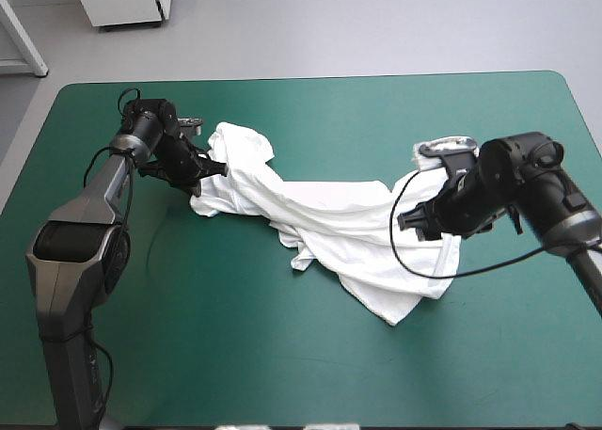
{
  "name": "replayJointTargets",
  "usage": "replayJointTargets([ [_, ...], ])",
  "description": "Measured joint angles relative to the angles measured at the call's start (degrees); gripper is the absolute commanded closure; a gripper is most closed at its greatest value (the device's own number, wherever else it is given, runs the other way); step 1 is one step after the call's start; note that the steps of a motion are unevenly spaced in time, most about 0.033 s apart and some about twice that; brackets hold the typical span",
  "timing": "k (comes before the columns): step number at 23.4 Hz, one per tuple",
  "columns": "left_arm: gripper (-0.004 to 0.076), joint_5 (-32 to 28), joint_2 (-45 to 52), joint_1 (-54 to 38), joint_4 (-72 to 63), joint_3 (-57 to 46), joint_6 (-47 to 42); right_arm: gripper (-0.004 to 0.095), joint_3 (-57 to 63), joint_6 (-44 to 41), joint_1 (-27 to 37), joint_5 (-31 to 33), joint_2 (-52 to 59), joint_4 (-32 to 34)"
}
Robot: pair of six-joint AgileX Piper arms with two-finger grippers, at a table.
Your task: Fold the cloth
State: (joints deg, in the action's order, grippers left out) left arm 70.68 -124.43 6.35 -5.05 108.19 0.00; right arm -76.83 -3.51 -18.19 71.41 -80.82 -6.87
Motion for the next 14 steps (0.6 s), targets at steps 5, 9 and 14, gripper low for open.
replayJointTargets([
  [5,0.0733,0.0,0.0,-0.1,-0.8,0.0,0.6,0.0362,9.5,-7.6,-14.0,-2.5,1.9,4.2],
  [9,0.0733,0.0,0.0,-0.1,-0.8,0.0,0.7,0.0362,15.1,-10.3,-18.2,-6.8,1.9,4.8],
  [14,0.0733,0.0,-0.1,-0.1,-0.8,0.0,0.7,0.0372,20.1,-12.9,-21.2,-13.0,1.9,5.7],
])
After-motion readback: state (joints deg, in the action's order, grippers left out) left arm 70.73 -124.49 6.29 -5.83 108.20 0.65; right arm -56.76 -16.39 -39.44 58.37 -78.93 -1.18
